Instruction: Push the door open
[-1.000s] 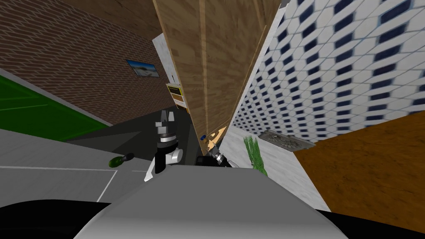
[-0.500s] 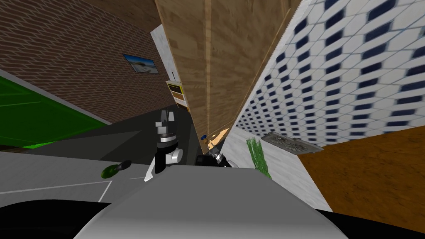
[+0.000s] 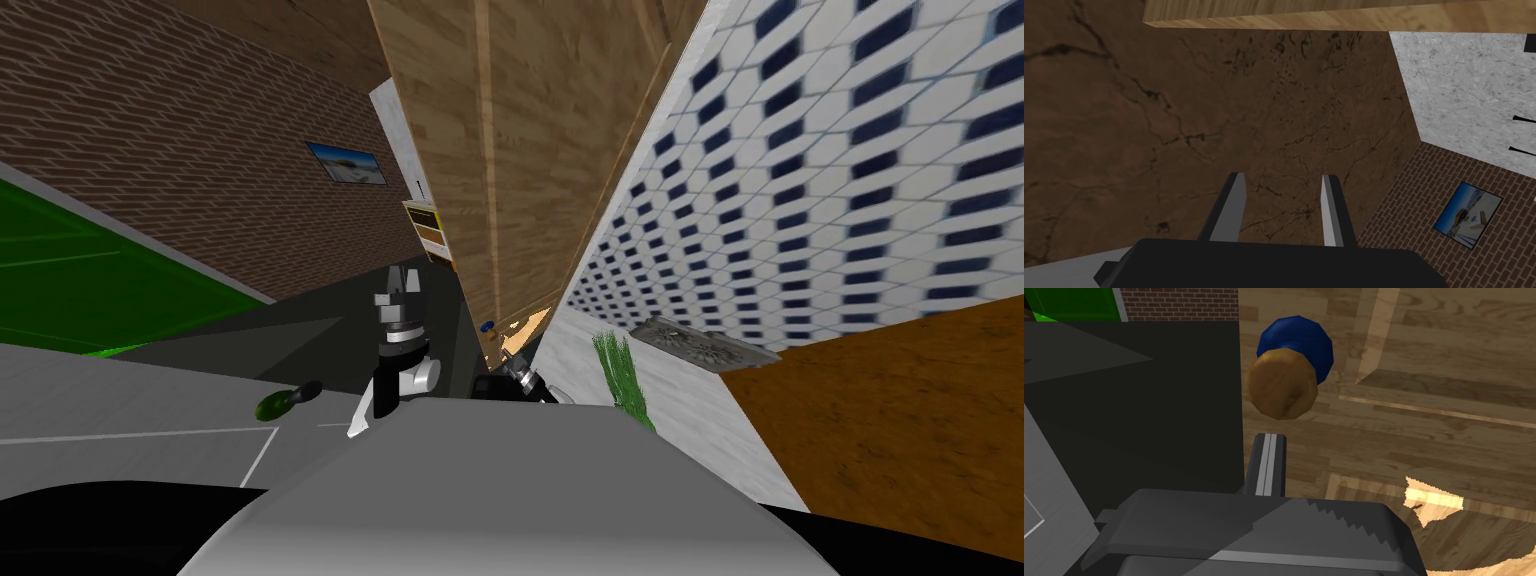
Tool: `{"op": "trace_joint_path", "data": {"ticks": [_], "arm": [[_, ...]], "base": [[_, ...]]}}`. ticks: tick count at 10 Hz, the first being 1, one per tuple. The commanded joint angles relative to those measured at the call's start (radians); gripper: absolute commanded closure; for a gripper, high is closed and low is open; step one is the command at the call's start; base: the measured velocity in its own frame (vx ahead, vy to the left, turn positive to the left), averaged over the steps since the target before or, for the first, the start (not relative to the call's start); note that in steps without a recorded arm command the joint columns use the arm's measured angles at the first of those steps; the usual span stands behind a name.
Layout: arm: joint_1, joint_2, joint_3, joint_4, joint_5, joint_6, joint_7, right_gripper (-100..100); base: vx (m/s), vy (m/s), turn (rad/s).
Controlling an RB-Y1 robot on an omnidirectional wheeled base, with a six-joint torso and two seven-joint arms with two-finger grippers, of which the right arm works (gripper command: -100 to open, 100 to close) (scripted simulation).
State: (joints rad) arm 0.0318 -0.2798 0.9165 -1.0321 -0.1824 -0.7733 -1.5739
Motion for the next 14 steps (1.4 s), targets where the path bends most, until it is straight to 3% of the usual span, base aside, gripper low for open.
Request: {"op": "trace_joint_path", "data": {"ticks": [1,3,4,5,11,12,13,14], "arm": [[0.009,0.015,-0.028,0.002,-0.014,0.007,0.016,-100],[0.019,0.03,-0.056,0.004,-0.029,0.014,0.033,-100],[0.014,0.024,-0.046,0.005,-0.024,0.01,0.025,-100],[0.012,0.034,-0.052,0.013,-0.027,0.012,0.031,-100],[0.003,0.065,-0.068,0.036,-0.032,0.017,0.046,-100],[0.003,0.062,-0.067,0.035,-0.031,0.017,0.045,-100],[0.003,0.062,-0.067,0.035,-0.031,0.017,0.045,100],[0.003,0.062,-0.067,0.035,-0.031,0.017,0.045,100]], "base": [[-0.117,0.005,-0.176],[-0.192,0.04,-0.163],[-0.085,0.025,-0.032],[0.047,0.071,0.052],[0.161,0.116,0.033],[0.061,0.05,0.001],[-0.006,-0.004,0.005],[-0.019,-0.015,0.012]]}}
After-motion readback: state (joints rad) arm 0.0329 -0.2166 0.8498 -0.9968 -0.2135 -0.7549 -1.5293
